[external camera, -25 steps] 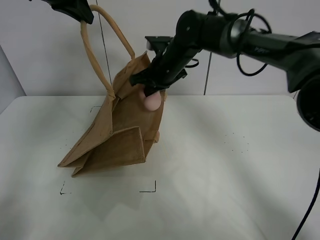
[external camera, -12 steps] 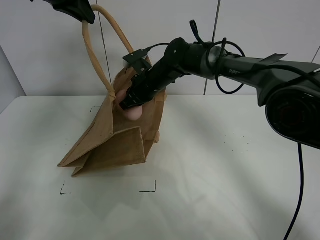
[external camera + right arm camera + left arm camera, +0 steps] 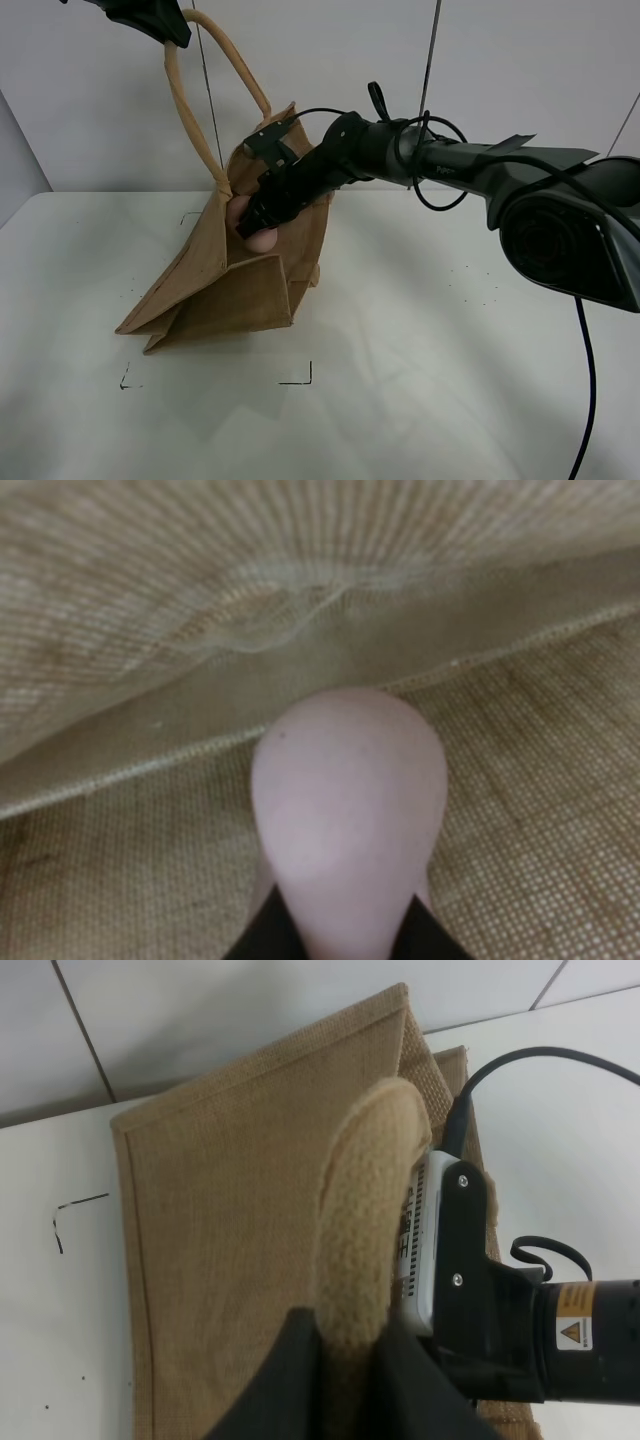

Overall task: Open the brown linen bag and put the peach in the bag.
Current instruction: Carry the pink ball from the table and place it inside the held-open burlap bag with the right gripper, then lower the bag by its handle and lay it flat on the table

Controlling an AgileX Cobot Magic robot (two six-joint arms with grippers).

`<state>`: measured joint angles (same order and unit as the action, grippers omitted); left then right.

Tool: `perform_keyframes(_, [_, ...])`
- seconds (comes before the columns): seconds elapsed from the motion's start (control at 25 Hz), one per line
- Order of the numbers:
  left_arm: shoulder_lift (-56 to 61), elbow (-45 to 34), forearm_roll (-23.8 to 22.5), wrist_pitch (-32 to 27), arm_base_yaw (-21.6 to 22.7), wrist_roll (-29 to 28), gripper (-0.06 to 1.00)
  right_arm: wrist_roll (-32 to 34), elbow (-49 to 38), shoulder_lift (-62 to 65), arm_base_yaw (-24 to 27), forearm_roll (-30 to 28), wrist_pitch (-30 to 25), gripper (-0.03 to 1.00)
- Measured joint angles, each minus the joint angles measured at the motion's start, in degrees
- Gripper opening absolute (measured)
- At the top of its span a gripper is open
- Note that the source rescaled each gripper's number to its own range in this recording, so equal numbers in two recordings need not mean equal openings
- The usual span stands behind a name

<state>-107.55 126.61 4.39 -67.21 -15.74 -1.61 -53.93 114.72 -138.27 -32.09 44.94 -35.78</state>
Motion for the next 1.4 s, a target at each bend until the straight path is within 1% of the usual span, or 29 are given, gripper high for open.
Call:
perform_keyframes(0.08, [0.0,0.0,0.0,0.0,0.0,0.0,0.0,0.0,0.0,0.0,0.0,0.2,0.3,0.03])
perform_keyframes(0.12, [0.0,0.0,0.1,0.0,0.0,0.0,0.0,-0.1,0.0,0.0,0.0,0.4,0.6,0.1])
perform_keyframes(0.2, [0.0,0.0,0.0,0.0,0.0,0.0,0.0,-0.1,0.0,0.0,0.0,0.5,0.6,0.35])
perform_keyframes(0.28, [0.0,0.0,0.0,0.0,0.0,0.0,0.0,-0.2,0.0,0.0,0.0,0.5,0.6,0.72])
perform_keyframes(0.32, [0.0,0.0,0.0,0.0,0.0,0.0,0.0,-0.2,0.0,0.0,0.0,0.5,0.6,0.83])
perform_keyframes(0.4, [0.0,0.0,0.0,0.0,0.0,0.0,0.0,-0.1,0.0,0.2,0.0,0.3,0.2,0.94])
perform_keyframes(0.52, [0.0,0.0,0.0,0.0,0.0,0.0,0.0,2.8,0.0,1.3,0.0,-2.1,-1.9,0.98])
perform_keyframes(0.6, [0.0,0.0,0.1,0.0,0.0,0.0,0.0,6.2,0.0,2.5,0.0,-4.8,-4.2,0.99])
perform_keyframes(0.72, [0.1,0.0,0.1,0.0,0.0,0.0,0.0,13.1,0.0,5.1,0.0,-10.6,-8.6,1.0])
perform_keyframes(0.88, [0.1,0.0,0.1,0.0,0.0,0.0,0.0,24.2,0.0,10.1,0.0,-21.1,-16.7,1.0])
perform_keyframes(0.96, [0.1,0.0,0.1,0.0,0.0,0.0,0.0,29.7,0.0,12.6,0.0,-27.4,-20.2,1.0])
perform_keyframes(1.08, [0.1,0.0,0.1,0.0,0.0,0.0,0.0,37.2,0.1,15.7,0.9,-35.3,-24.8,1.0])
perform_keyframes(1.16, [0.1,0.0,0.1,0.0,0.0,0.0,0.0,42.0,0.3,16.3,2.8,-38.6,-28.1,1.0])
perform_keyframes(1.24, [0.1,0.0,0.1,0.0,0.0,0.0,0.0,45.3,0.4,16.4,6.2,-39.8,-30.8,1.0])
perform_keyframes(1.32, [0.1,0.0,0.1,0.0,0.0,0.0,0.0,47.2,0.4,16.2,9.9,-40.2,-32.5,1.0])
perform_keyframes(1.4, [0.1,0.0,0.1,0.0,0.0,0.0,0.0,48.0,0.4,16.1,14.3,-40.4,-32.6,1.0])
